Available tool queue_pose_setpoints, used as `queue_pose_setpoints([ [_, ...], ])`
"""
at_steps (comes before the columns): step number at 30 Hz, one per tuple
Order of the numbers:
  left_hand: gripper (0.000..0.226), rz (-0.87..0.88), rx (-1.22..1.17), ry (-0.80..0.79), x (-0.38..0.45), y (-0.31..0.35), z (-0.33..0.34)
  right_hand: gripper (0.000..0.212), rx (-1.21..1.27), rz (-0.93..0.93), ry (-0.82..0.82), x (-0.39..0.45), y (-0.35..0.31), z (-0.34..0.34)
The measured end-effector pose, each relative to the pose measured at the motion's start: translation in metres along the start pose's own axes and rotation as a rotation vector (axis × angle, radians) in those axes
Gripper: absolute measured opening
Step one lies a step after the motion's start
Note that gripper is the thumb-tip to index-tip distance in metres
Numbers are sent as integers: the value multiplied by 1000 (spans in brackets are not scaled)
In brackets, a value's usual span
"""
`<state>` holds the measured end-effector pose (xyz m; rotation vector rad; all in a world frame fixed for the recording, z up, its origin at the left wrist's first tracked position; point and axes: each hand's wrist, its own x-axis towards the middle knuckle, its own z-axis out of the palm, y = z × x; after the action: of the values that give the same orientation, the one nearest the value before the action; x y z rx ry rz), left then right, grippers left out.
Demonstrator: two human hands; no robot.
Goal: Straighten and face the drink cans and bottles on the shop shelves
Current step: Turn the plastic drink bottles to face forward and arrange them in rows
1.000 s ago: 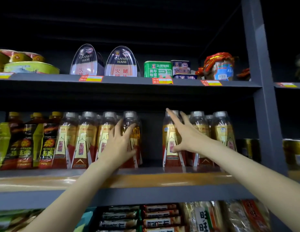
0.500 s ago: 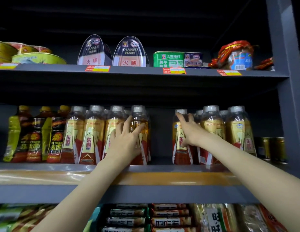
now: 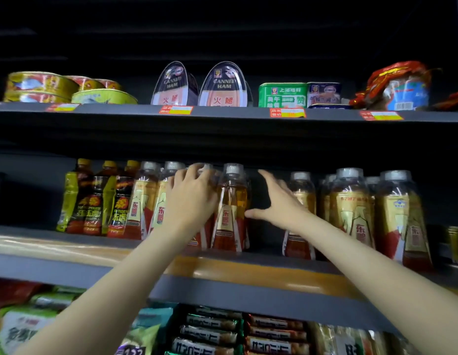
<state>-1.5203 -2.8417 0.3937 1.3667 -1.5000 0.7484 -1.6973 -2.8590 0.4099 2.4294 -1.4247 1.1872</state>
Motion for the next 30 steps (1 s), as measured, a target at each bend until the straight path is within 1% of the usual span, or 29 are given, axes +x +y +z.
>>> queue_pose_setpoints([
  [1, 50, -2, 21, -25, -1, -8, -3, 106, 94, 4, -6, 3, -8, 4],
  [3, 56, -1, 62, -133, -6, -27, -5, 111, 227, 24, -11, 11, -20, 16],
  [5, 60, -43, 45, -229, -17, -43, -3, 116, 276, 73, 8, 20, -29, 32],
  [6, 59, -83, 0, -246, -22, -48, -2, 118, 275, 102, 24, 25, -31, 41],
  [8, 56, -127, -91, -229, -28, -52, 2, 121, 232, 165, 59, 31, -33, 55],
  [10, 54, -97, -85, -230, -29, -52, 5, 122, 226, 237, 70, 33, -30, 60],
  [12, 53, -81, -91, -235, -29, -53, 6, 121, 282, 338, 52, 33, -27, 56],
  [14, 53, -81, -118, -245, -30, -56, 4, 119, 284, 395, 38, 30, -27, 53],
  [16, 51, -81, -135, -264, -30, -59, 3, 113, 245, 435, 53, 24, -34, 52],
  [17, 50, -75, -141, -277, -29, -60, 3, 110, 219, 449, 90, 19, -40, 51],
  [20, 47, -45, -188, -277, -31, -60, 0, 102, 219, 461, 310, -4, -50, 46],
  [22, 45, -23, -288, -204, -31, -62, -2, 90, 331, 439, 470, -23, -53, 42],
  [23, 43, -16, -362, -147, -32, -63, -4, 82, 419, 438, 520, -32, -56, 38],
  [25, 38, 50, -519, -10, -34, -60, -8, 62, 682, 462, 580, -47, -64, 25],
  [26, 36, 107, -588, 27, -37, -56, -12, 53, 812, 474, 590, -54, -70, 18],
  [28, 38, 213, -723, 12, -46, -47, -21, 42, 968, 460, 579, -69, -81, 4],
  [29, 41, 242, -798, -51, -51, -43, -26, 42, 1000, 435, 560, -77, -87, 0],
  [30, 46, 258, -878, -161, -55, -39, -31, 43, 1012, 404, 542, -85, -91, -4],
])
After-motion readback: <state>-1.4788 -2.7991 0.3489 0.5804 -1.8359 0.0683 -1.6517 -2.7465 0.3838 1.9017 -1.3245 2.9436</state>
